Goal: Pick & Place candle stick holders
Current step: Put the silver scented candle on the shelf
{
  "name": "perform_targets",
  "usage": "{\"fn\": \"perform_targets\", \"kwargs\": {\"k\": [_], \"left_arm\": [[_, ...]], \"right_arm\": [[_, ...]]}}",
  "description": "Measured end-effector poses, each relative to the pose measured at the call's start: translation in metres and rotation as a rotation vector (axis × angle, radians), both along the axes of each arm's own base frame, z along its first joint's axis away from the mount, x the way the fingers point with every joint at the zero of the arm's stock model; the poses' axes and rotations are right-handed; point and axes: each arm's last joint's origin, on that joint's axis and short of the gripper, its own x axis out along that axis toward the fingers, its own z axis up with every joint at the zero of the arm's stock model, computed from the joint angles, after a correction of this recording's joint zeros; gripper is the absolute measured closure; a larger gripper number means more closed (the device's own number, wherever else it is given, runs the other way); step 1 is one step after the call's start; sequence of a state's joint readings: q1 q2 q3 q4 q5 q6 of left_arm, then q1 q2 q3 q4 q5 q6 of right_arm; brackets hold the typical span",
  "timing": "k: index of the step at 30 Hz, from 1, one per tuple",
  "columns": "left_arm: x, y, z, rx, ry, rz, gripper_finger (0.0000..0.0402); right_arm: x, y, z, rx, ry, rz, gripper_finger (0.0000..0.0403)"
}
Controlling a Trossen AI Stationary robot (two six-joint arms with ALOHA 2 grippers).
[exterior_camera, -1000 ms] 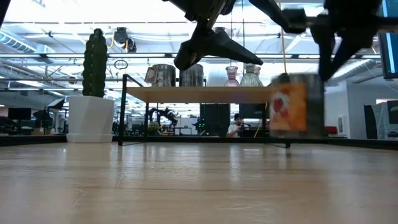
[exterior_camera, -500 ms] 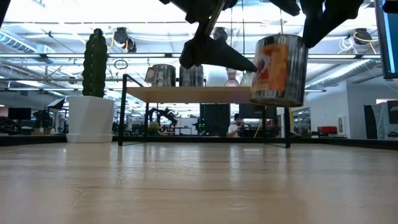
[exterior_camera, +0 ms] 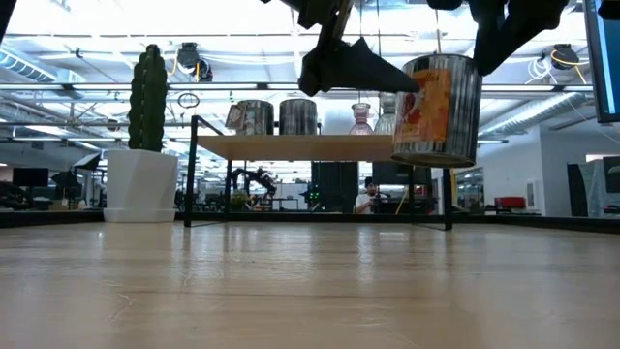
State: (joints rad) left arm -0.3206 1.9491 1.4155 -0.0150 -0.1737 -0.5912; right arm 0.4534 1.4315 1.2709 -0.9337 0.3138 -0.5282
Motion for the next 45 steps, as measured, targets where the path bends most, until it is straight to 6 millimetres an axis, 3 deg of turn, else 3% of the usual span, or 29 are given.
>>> {"fn": "perform_targets", "kwargs": {"k": [12,19,27,45], "left_arm": [[-0.003,0.003,-0.005,0.046,0.058,-0.022,0.0004],[-0.003,0.018,-0.011,0.109,0.119,0.089,0.0008],[0.003,0.029,-0.007,0.112,0.067,0.107,0.0009],[0.006,0.028,-0.008,0.045,0.049,0.086,0.0009]], "right_arm": [[-0.003,0.0,-0.001,0.033,0.034,-0.028,0.0403],[-0.003,0.001,-0.002,0.085,0.058,-0.013,0.0403],[-0.001,0.004,-0.001,0.141,0.049,-0.001,0.0403],[0.009,0.009,0.004,0.205,-0.055,0.035,0.0403]]}}
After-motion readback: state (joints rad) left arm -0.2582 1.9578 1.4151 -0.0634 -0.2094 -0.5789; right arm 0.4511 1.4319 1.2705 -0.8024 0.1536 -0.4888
